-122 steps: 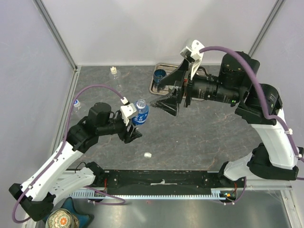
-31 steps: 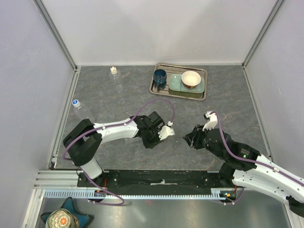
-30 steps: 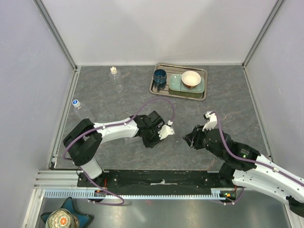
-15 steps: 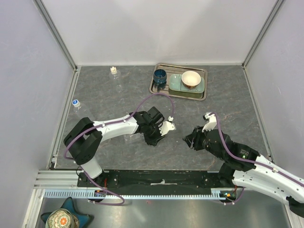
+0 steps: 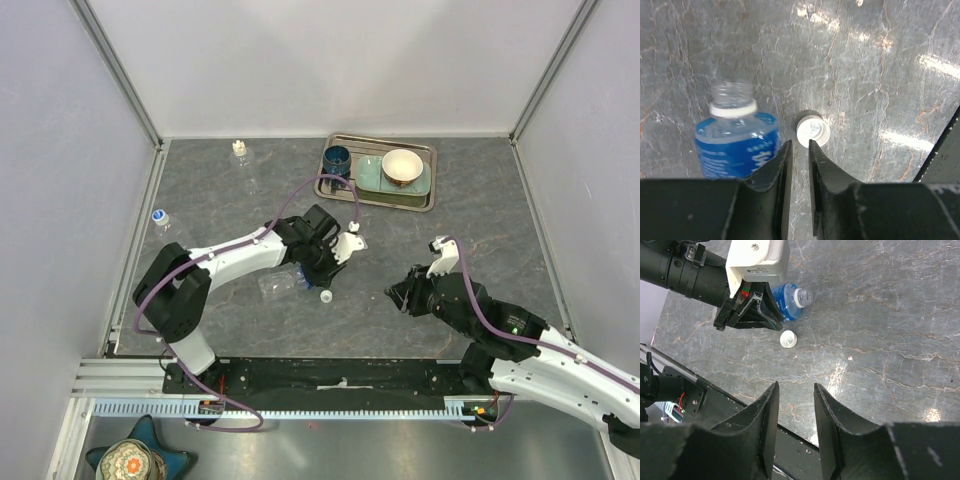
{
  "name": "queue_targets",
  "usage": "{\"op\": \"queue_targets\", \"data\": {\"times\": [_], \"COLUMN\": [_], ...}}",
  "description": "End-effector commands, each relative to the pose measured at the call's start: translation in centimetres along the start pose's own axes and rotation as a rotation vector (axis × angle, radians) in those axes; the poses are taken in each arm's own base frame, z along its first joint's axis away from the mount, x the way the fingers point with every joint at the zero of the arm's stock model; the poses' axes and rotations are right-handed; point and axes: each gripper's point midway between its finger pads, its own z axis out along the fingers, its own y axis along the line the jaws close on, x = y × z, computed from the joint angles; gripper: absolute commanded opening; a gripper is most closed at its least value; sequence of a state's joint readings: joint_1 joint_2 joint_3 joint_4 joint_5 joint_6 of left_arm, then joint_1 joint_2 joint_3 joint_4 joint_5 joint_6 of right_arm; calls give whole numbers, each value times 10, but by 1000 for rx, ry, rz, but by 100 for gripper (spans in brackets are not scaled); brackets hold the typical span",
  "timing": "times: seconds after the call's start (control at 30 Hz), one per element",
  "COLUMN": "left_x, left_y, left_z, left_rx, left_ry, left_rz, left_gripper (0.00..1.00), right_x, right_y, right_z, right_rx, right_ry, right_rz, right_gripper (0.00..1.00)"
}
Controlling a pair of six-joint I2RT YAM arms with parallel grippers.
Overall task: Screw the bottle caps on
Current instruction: Pick up the bottle cap from the center of the board.
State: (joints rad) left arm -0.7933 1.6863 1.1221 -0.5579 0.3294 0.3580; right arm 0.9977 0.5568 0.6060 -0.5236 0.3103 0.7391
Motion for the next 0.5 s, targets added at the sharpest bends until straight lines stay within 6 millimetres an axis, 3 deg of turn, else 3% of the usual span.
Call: {"op": "queue_targets", "data": {"times": [0.0, 0.17, 0.3, 0.47], "left_x": [1, 13, 30, 31], "left_y": [-7, -31, -29, -19], "left_z": [-6, -18, -12, 0], "left_rx": [31, 109, 98, 58], "left_ry": [21, 14, 56, 55], "left_rz": [-34, -54, -55, -47], "left_gripper": [25, 23, 22, 22], "right_x": [-7, -6, -8, -8], "right_y": [7, 4, 5, 7], "right_z": [-2, -3, -1, -1], "right_rx": [-31, -22, -20, -30], "right_ry": [-30, -34, -36, -35], "right_rz": [25, 31, 28, 34], "right_gripper": [41, 41, 41, 42]}}
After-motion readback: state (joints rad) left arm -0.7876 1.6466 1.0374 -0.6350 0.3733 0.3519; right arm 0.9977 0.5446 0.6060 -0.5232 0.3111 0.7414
